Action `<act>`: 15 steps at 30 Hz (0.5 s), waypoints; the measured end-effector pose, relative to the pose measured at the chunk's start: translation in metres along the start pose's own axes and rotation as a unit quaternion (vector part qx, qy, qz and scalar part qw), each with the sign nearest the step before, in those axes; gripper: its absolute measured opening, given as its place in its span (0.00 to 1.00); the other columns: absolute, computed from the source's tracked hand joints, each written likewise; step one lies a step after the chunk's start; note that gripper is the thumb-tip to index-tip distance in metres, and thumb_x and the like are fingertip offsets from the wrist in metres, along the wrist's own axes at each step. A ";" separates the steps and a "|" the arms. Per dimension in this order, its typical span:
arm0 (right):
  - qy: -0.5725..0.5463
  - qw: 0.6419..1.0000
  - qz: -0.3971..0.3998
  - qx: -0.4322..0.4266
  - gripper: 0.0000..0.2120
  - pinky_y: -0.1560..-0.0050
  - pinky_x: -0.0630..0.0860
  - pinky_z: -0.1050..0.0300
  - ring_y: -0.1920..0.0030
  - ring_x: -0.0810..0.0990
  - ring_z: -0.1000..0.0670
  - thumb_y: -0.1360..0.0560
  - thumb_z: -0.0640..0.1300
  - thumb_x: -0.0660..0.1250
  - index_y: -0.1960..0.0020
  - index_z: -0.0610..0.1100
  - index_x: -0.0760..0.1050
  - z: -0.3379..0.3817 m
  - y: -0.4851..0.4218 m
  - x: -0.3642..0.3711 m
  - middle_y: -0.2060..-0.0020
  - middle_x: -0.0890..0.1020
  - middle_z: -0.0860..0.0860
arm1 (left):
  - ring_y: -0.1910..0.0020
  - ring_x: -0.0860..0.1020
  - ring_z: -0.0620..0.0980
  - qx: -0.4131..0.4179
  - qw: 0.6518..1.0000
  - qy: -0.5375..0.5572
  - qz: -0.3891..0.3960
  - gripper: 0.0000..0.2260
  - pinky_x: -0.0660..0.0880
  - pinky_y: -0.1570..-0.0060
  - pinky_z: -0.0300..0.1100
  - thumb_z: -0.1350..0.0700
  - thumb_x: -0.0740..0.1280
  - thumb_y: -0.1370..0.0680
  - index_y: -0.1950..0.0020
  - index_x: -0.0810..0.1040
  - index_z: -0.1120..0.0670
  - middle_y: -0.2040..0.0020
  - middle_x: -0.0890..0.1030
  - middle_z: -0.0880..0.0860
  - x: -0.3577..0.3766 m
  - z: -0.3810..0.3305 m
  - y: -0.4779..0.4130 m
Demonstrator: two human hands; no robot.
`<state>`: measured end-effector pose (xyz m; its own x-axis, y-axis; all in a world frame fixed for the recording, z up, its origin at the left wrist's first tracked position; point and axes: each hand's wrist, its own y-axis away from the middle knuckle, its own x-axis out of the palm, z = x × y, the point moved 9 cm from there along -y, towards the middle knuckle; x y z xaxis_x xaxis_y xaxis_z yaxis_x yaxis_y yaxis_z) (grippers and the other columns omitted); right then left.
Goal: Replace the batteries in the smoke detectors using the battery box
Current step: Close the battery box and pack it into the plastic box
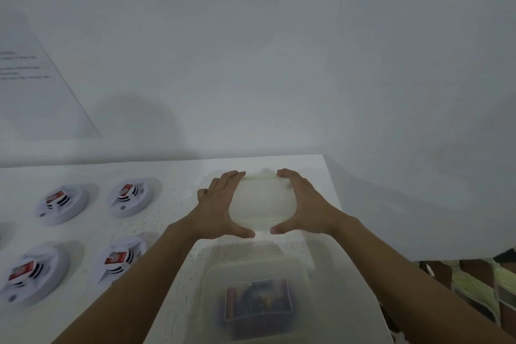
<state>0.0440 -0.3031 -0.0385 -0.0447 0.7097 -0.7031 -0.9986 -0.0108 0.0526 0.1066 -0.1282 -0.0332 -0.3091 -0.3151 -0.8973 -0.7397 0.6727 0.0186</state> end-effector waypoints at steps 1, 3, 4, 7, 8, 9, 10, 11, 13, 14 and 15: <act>0.006 1.000 -0.002 -0.002 0.57 0.34 0.67 0.56 0.34 0.62 0.54 0.42 0.54 0.85 0.25 0.55 0.53 0.001 -0.001 -0.001 0.33 0.62 0.61 | 0.29 0.56 0.45 0.002 1.000 -0.011 0.011 0.56 0.56 0.30 0.52 0.33 0.78 0.40 0.22 0.49 0.45 0.26 0.55 0.42 0.002 0.000 -0.002; 0.024 1.000 0.003 -0.008 0.57 0.34 0.67 0.57 0.34 0.62 0.54 0.43 0.54 0.85 0.24 0.53 0.53 0.004 -0.005 -0.002 0.33 0.62 0.60 | 0.31 0.57 0.45 0.003 0.999 -0.028 0.023 0.53 0.57 0.32 0.51 0.34 0.77 0.40 0.23 0.51 0.45 0.29 0.58 0.42 0.002 0.000 -0.006; 0.038 0.999 0.009 -0.013 0.59 0.32 0.66 0.56 0.33 0.62 0.54 0.44 0.55 0.85 0.23 0.52 0.53 0.005 -0.008 -0.001 0.32 0.61 0.59 | 0.32 0.59 0.45 0.004 0.999 -0.036 0.022 0.52 0.57 0.34 0.51 0.34 0.77 0.40 0.24 0.53 0.45 0.31 0.59 0.42 0.001 -0.002 -0.007; 0.078 0.996 0.020 -0.027 0.59 0.31 0.69 0.52 0.33 0.64 0.52 0.46 0.58 0.84 0.24 0.50 0.56 0.009 -0.015 0.001 0.33 0.62 0.57 | 0.36 0.62 0.45 0.005 0.999 -0.044 0.005 0.48 0.57 0.38 0.50 0.36 0.77 0.42 0.28 0.57 0.45 0.37 0.63 0.42 -0.002 -0.007 -0.008; 0.085 0.996 0.020 -0.031 0.57 0.33 0.70 0.51 0.35 0.65 0.52 0.46 0.58 0.84 0.26 0.50 0.58 0.010 -0.017 0.001 0.36 0.63 0.57 | 0.37 0.62 0.45 0.005 0.999 -0.038 0.004 0.47 0.58 0.38 0.50 0.37 0.77 0.41 0.29 0.58 0.46 0.38 0.64 0.43 -0.002 -0.008 -0.008; 0.086 0.995 0.019 -0.035 0.55 0.35 0.72 0.52 0.37 0.66 0.52 0.46 0.58 0.84 0.28 0.51 0.59 0.011 -0.018 0.001 0.38 0.64 0.57 | 0.38 0.63 0.45 0.004 1.000 -0.029 0.006 0.46 0.59 0.38 0.50 0.37 0.78 0.41 0.30 0.58 0.46 0.39 0.64 0.43 -0.002 -0.008 -0.008; 0.084 0.996 0.017 -0.037 0.53 0.36 0.73 0.52 0.38 0.66 0.52 0.46 0.57 0.85 0.29 0.51 0.60 0.011 -0.018 0.000 0.40 0.64 0.57 | 0.38 0.63 0.45 0.005 1.000 -0.020 0.008 0.46 0.60 0.37 0.51 0.38 0.78 0.41 0.30 0.59 0.46 0.39 0.64 0.43 -0.001 -0.008 -0.008; 0.079 0.996 0.015 -0.038 0.52 0.37 0.73 0.52 0.39 0.66 0.52 0.47 0.56 0.85 0.30 0.52 0.60 0.011 -0.018 -0.001 0.41 0.64 0.57 | 0.38 0.63 0.44 0.007 1.000 -0.011 0.007 0.46 0.61 0.36 0.51 0.38 0.78 0.41 0.30 0.59 0.46 0.39 0.64 0.43 -0.001 -0.008 -0.008; 0.059 0.998 0.010 -0.037 0.53 0.37 0.74 0.53 0.38 0.67 0.53 0.46 0.55 0.85 0.29 0.53 0.60 0.010 -0.017 -0.001 0.40 0.64 0.58 | 0.37 0.62 0.44 0.013 1.000 0.003 -0.001 0.49 0.62 0.34 0.52 0.38 0.79 0.41 0.27 0.58 0.46 0.36 0.64 0.42 -0.003 -0.007 -0.008; 0.046 0.998 0.008 -0.034 0.54 0.35 0.73 0.53 0.36 0.66 0.53 0.46 0.55 0.85 0.27 0.52 0.59 0.008 -0.016 -0.001 0.37 0.63 0.58 | 0.35 0.62 0.44 0.014 1.000 0.009 -0.004 0.51 0.62 0.32 0.51 0.37 0.79 0.41 0.25 0.57 0.47 0.33 0.63 0.43 -0.003 -0.007 -0.008; 0.033 0.999 0.010 -0.030 0.57 0.33 0.71 0.54 0.34 0.65 0.54 0.45 0.56 0.85 0.25 0.52 0.58 0.007 -0.014 -0.001 0.35 0.62 0.59 | 0.32 0.60 0.44 0.012 1.000 0.013 -0.004 0.54 0.60 0.31 0.50 0.37 0.80 0.41 0.23 0.55 0.47 0.30 0.61 0.43 -0.004 -0.006 -0.007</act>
<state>0.0582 -0.2985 -0.0338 -0.0641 0.6605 -0.7481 -0.9974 -0.0674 0.0259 0.1090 -0.1356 -0.0275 -0.3188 -0.3382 -0.8854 -0.7274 0.6862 -0.0002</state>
